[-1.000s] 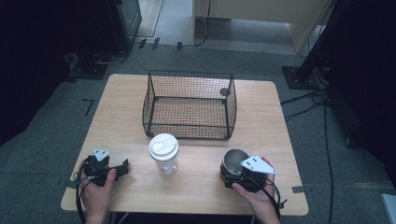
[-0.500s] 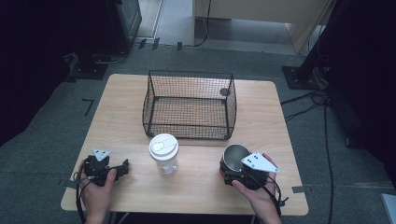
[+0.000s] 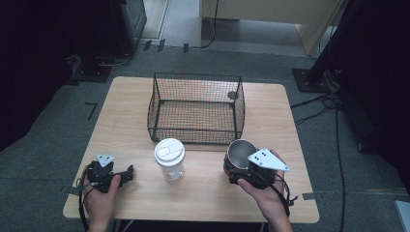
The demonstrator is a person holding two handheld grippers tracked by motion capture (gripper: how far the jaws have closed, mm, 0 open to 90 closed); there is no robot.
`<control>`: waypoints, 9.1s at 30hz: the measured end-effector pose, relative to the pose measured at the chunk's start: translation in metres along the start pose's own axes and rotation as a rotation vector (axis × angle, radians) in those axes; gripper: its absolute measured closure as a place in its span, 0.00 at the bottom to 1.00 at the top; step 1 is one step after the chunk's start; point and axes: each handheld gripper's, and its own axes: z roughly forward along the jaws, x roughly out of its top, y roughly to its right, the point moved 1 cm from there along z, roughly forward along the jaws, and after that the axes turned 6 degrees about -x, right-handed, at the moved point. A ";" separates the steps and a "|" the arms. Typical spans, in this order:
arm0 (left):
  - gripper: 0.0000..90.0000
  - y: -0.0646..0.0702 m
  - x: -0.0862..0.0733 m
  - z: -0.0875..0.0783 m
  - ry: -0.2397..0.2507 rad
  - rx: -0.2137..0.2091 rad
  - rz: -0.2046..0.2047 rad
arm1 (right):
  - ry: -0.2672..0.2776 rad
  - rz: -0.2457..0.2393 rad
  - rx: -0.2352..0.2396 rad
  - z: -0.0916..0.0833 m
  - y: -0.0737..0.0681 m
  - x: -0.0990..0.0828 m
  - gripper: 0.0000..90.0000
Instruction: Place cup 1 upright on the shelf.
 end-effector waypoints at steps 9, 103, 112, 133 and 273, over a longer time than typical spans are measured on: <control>0.00 0.000 0.000 0.000 -0.002 -0.002 0.003 | 0.036 -0.014 0.005 0.002 -0.002 0.022 0.08; 0.00 0.000 0.000 0.000 -0.002 -0.005 0.006 | 0.019 -0.014 -0.094 0.178 0.003 0.113 0.08; 0.00 0.000 0.000 0.000 -0.003 -0.005 0.006 | -0.056 0.012 -0.086 0.204 0.011 0.104 0.08; 0.00 0.000 0.000 0.000 -0.004 -0.005 0.008 | -0.170 0.030 -0.073 0.251 0.019 0.090 0.08; 0.00 0.001 0.000 0.000 -0.003 -0.010 0.013 | -0.130 0.124 -0.227 0.030 0.110 -0.058 0.00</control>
